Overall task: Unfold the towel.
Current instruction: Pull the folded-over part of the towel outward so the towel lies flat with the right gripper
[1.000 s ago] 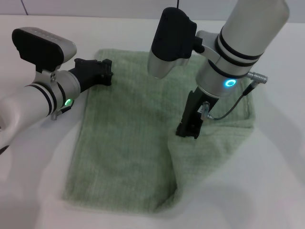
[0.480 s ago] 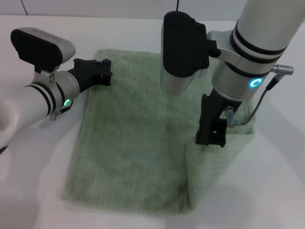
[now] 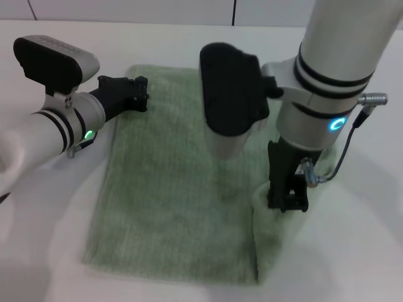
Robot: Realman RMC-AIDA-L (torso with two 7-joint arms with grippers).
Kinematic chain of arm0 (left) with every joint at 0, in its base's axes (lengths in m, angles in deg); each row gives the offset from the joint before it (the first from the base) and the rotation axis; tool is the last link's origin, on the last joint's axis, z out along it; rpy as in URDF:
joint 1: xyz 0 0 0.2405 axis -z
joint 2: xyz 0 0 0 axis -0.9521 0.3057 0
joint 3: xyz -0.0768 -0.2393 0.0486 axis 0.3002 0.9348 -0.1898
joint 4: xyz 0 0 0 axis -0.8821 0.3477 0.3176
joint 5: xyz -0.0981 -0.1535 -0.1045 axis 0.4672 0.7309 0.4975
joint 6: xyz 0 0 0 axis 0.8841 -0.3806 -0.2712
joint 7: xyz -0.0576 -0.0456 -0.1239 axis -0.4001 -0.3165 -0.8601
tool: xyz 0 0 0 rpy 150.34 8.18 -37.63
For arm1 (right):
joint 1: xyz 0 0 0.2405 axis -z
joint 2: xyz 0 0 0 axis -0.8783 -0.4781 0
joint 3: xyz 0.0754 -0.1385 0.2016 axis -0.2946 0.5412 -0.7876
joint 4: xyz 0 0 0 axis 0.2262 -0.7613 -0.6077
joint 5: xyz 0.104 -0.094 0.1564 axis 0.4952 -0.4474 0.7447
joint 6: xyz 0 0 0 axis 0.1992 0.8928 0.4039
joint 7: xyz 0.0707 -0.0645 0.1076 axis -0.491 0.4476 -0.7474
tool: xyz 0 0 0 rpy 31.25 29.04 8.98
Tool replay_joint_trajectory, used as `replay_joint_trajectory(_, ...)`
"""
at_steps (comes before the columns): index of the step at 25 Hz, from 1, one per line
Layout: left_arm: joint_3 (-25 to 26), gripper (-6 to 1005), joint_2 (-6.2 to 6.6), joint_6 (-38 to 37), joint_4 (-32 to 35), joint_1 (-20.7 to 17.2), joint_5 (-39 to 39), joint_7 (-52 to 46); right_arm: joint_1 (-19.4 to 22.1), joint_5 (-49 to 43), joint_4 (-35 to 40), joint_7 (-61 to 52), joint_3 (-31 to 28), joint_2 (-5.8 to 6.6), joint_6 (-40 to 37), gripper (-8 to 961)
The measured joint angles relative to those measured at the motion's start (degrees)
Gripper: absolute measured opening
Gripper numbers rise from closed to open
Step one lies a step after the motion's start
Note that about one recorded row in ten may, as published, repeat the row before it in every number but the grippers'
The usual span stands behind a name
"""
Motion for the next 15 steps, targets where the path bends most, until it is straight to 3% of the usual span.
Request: replay_joint_trajectory(15, -0.55, -1, -0.05, 0.18, 0.01, -0.12, 0.0, -0.02, -4.71, 6.34, -3.1, -3.69, 8.13, 0.22, 3.75, 14)
